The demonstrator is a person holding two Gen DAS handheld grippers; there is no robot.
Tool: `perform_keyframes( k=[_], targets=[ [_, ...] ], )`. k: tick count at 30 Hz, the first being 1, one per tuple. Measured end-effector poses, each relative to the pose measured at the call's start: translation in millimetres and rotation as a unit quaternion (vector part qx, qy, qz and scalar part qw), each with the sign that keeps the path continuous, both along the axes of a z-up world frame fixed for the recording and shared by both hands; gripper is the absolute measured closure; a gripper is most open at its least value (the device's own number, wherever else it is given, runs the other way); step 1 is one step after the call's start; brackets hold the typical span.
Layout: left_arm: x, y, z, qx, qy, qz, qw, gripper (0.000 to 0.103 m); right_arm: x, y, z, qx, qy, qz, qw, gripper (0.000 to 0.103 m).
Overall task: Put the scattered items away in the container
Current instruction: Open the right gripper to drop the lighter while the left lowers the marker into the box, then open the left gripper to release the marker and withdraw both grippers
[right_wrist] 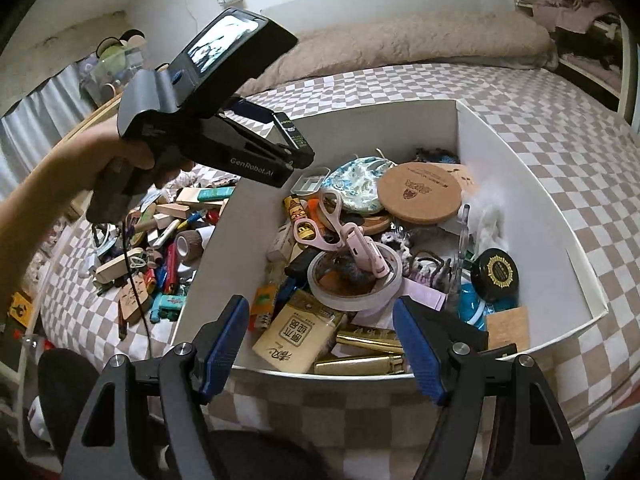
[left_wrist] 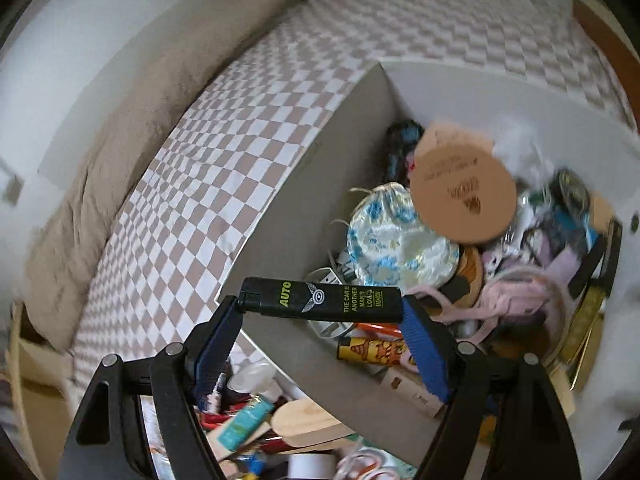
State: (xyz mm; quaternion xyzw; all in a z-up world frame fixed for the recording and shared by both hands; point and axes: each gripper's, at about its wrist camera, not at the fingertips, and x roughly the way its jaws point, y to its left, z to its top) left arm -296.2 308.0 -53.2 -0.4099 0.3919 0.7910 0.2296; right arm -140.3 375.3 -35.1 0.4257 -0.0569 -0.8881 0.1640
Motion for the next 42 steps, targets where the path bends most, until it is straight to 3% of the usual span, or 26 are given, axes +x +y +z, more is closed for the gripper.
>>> perform_keyframes(
  k=[5,11,12,13,26,42],
  targets=[
    [1.8,5.7,-13.9,-0.057,-0.012,-0.029,0.9979,0.023,-3.3,1.2,-0.3,-0.003,0.001,0.004,1.000,0.029],
    [0.4,7.7,-24.0,-0.088,-0.011,-0.047,0.9950,0.023,-3.7,2.1,-1.1,-0.005,0.004,0.007,1.000,0.028],
    [0.6,7.6,-24.1,-0.085,-0.008,-0.053,0.9949,0.016,-3.8,2.3,-1.2,-0.006,0.004,0.006,1.000,0.028],
    [1.5,6.7,-24.0,-0.081,-0.004,-0.060,0.9949,0.000,-3.7,2.3,-1.2,-0.007,0.004,0.006,1.000,0.028],
    [26.6,-1.3,-8.2,-0.020,-0.005,-0.039,0.9990,0.000,-0.5,-0.4,2.8,0.003,0.003,-0.004,1.000,0.028],
    [74.2,-27.7,24.7,0.062,-0.018,-0.010,0.9979,0.000,12.9,-5.3,23.2,0.037,0.017,-0.027,0.999,0.028]
  ],
)
